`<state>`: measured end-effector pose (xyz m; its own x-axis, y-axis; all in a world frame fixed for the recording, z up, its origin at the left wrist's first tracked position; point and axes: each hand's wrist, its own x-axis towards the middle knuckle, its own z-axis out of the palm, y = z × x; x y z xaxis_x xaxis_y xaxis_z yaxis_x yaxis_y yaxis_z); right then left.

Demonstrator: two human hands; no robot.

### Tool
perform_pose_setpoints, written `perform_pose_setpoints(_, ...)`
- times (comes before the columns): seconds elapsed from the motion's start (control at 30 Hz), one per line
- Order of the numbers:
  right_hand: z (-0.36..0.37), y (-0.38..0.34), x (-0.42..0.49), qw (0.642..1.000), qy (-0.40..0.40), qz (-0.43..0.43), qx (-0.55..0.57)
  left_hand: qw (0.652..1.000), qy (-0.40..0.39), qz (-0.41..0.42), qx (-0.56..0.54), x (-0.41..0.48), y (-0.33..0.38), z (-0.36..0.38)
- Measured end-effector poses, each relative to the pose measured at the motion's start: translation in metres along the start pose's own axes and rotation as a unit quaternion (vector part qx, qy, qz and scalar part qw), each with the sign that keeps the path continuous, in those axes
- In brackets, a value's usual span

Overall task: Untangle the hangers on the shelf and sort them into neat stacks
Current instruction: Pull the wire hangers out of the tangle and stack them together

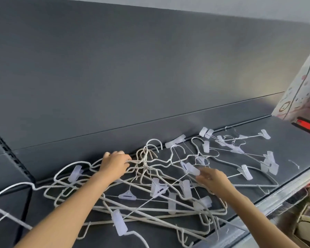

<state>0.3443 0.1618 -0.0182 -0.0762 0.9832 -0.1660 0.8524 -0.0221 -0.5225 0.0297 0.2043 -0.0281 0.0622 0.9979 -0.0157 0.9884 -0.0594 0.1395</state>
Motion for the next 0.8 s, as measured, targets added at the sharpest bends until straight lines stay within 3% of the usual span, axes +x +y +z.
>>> perform_pose_setpoints(0.23, 0.007, -0.022, 0.009, 1.0, -0.002, -0.007, -0.006, 0.996, 0.084, 0.006, -0.001, -0.003, 0.002, -0.005)
perform_pose_setpoints(0.37, -0.008, -0.021, 0.011, 0.991, 0.059, -0.017, 0.118, 0.994, 0.076, -0.01, -0.081, -0.01, 0.0, -0.027)
perform_pose_setpoints(0.53, -0.034, -0.015, 0.013, 0.954, 0.13, 0.001, 0.271, 0.98, 0.114, -0.035, -0.157, -0.016, -0.005, -0.043)
perform_pose_setpoints(0.8, -0.043, 0.002, 0.016, 0.937, 0.19, 0.034, 0.293, 0.97, 0.1, -0.038, -0.216, -0.027, -0.01, -0.055)
